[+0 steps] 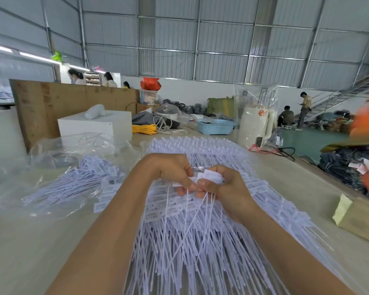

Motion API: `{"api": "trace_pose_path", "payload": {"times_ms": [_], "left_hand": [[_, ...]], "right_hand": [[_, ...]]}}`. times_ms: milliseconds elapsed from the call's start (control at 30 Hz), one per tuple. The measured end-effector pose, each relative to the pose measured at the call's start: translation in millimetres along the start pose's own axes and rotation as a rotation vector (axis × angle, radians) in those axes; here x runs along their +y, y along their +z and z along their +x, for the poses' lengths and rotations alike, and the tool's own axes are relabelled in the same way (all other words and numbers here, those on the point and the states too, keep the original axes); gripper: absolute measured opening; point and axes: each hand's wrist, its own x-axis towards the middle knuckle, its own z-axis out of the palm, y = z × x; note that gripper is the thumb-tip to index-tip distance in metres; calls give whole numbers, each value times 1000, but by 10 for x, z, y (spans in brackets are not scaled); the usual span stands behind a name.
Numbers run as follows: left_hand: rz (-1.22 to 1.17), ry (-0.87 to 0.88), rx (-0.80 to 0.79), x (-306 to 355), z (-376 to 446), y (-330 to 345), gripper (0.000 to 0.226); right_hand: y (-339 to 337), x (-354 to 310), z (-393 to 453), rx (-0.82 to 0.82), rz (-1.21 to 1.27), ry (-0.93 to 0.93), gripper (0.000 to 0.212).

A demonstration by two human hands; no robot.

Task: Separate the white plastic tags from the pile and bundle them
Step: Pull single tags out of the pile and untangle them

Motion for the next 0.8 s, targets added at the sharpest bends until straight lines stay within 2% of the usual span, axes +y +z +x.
{"api": "trace_pose_path", "payload": {"times_ms": [100,167,233,333,600,800], "left_hand": [[-5,-20,13,-44,3,-21,35],[-47,-13,31,-58,4,-29,34],[-1,-12,47,-53,-8,-37,30],[41,-32,59,-40,3,-30,38],[-292,-119,54,-50,99,30,30],[-357,-105,33,-49,96,9,32]], "right_hand": [[-34,16,17,23,-27,-41,12],[-63,31,28,14,-44,-42,13],[-91,35,36,-19,-86,-60,10],[-113,43,46,-36,-140,-84,16],[-71,12,37,49,-166,-139,9],[-64,-8,16,83,-268,-200,12]]}}
